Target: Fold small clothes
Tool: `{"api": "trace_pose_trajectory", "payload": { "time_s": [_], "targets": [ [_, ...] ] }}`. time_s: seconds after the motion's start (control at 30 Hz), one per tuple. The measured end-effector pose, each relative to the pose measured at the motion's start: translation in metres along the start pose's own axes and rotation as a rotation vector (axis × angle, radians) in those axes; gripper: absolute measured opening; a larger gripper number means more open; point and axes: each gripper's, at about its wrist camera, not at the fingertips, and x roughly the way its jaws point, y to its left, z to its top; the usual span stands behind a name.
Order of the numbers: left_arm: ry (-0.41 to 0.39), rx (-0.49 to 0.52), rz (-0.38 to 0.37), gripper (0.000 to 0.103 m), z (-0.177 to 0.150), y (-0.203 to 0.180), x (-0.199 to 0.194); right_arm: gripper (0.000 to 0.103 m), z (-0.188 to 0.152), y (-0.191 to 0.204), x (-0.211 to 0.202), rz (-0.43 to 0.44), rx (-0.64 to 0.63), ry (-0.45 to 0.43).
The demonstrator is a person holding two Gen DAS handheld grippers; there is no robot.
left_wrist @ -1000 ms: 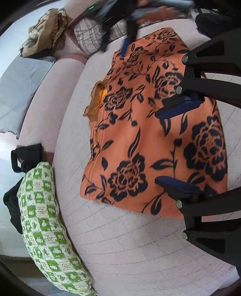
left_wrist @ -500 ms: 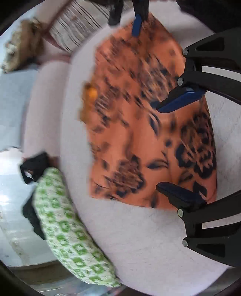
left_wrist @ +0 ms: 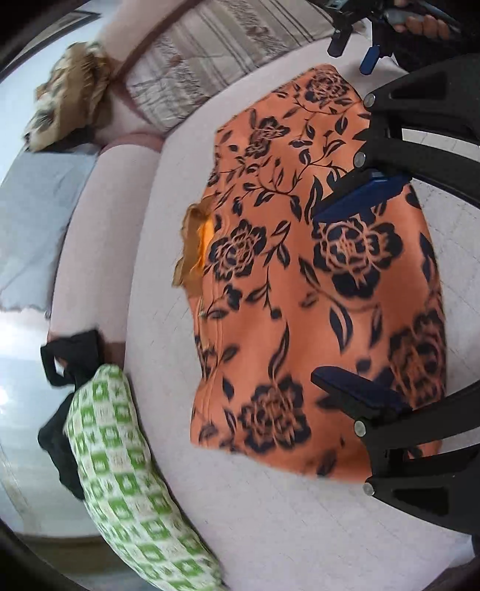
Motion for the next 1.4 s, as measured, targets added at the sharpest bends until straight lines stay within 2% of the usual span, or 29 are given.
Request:
{"api": "trace_pose_trajectory", "payload": {
  "time_s": [0.07, 0.17, 0.2, 0.27, 0.3, 0.4, 0.47, 0.5, 0.57, 0.6, 0.63, 0.7, 0.73, 0.8, 0.9, 0.93, 1.07, 1.1, 1.13, 1.2, 1.27, 1.3, 1.37, 1.4],
  "targets": [
    [0.035, -0.023, -0.024, 0.081, 0.001, -0.004, 0.015, 0.080, 0.003, -0.012, 0.013, 0.055, 0.077, 0.017],
    [0.061, -0.032, -0.004, 0.081, 0.001, -0.003, 0.033, 0.080, 0.015, -0.010, 0.026, 0.055, 0.092, -0.016],
    [0.078, -0.034, 0.001, 0.081, -0.001, -0.004, 0.038, 0.077, 0.022, -0.009, 0.029, 0.057, 0.090, -0.027],
    [0.094, -0.034, 0.016, 0.081, -0.005, -0.004, 0.042, 0.015, 0.030, -0.013, 0.037, 0.007, 0.099, -0.039],
    [0.090, -0.028, 0.020, 0.080, -0.007, -0.004, 0.041, 0.009, 0.032, -0.016, 0.036, 0.014, 0.117, -0.031],
    [0.050, 0.005, 0.023, 0.081, -0.008, -0.007, 0.035, 0.009, 0.029, 0.005, 0.021, -0.008, 0.014, -0.082],
    [0.085, 0.048, 0.070, 0.081, -0.011, -0.010, 0.049, 0.015, 0.030, 0.005, 0.025, -0.071, -0.025, -0.060],
    [0.110, 0.063, 0.084, 0.081, -0.013, -0.010, 0.057, 0.024, 0.030, 0.001, 0.033, -0.116, -0.018, -0.014],
    [0.077, 0.113, 0.112, 0.082, -0.016, -0.015, 0.057, 0.031, 0.032, 0.000, 0.022, -0.088, -0.009, -0.016],
    [0.080, 0.113, 0.117, 0.082, -0.016, -0.016, 0.058, 0.045, 0.034, 0.002, 0.012, -0.102, -0.027, -0.040],
    [0.081, 0.099, 0.111, 0.082, -0.015, -0.014, 0.058, 0.066, 0.036, 0.005, 0.000, -0.101, -0.039, -0.072],
    [0.081, 0.092, 0.100, 0.082, -0.015, -0.012, 0.058, 0.082, 0.051, 0.011, -0.024, -0.113, -0.075, -0.148],
    [0.078, 0.095, 0.099, 0.082, -0.015, -0.012, 0.058, 0.082, 0.063, 0.018, -0.026, -0.118, -0.110, -0.162],
    [0.072, 0.100, 0.099, 0.083, -0.016, -0.011, 0.058, 0.082, 0.093, 0.036, -0.015, -0.080, -0.192, -0.115],
    [0.069, 0.092, 0.090, 0.086, -0.017, -0.010, 0.059, 0.081, 0.143, 0.065, 0.044, -0.065, -0.325, 0.055],
    [0.069, 0.093, 0.090, 0.086, -0.017, -0.009, 0.058, 0.080, 0.154, 0.070, 0.062, -0.086, -0.352, 0.075],
    [0.066, 0.093, 0.084, 0.086, -0.016, -0.008, 0.059, 0.073, 0.188, 0.084, 0.141, -0.120, -0.353, 0.210],
    [0.066, 0.093, 0.082, 0.086, -0.016, -0.008, 0.059, 0.051, 0.187, 0.090, 0.153, -0.112, -0.373, 0.245],
    [0.065, 0.095, 0.079, 0.086, -0.015, -0.008, 0.059, 0.017, 0.185, 0.099, 0.159, -0.142, -0.411, 0.247],
    [0.059, 0.096, 0.076, 0.087, -0.016, -0.007, 0.060, 0.016, 0.178, 0.109, 0.157, -0.179, -0.459, 0.199],
    [0.061, 0.099, 0.079, 0.088, -0.015, -0.008, 0.061, 0.017, 0.179, 0.097, 0.161, -0.240, -0.423, 0.150],
    [0.065, 0.097, 0.076, 0.088, -0.014, -0.007, 0.060, 0.024, 0.179, 0.089, 0.165, -0.235, -0.379, 0.147],
    [0.074, 0.080, 0.038, 0.088, -0.010, -0.001, 0.051, 0.034, 0.173, 0.094, 0.159, -0.233, -0.406, 0.117],
    [0.063, 0.054, 0.022, 0.088, -0.008, 0.005, 0.044, 0.054, 0.169, 0.099, 0.152, -0.281, -0.425, 0.092]
  ]
}}
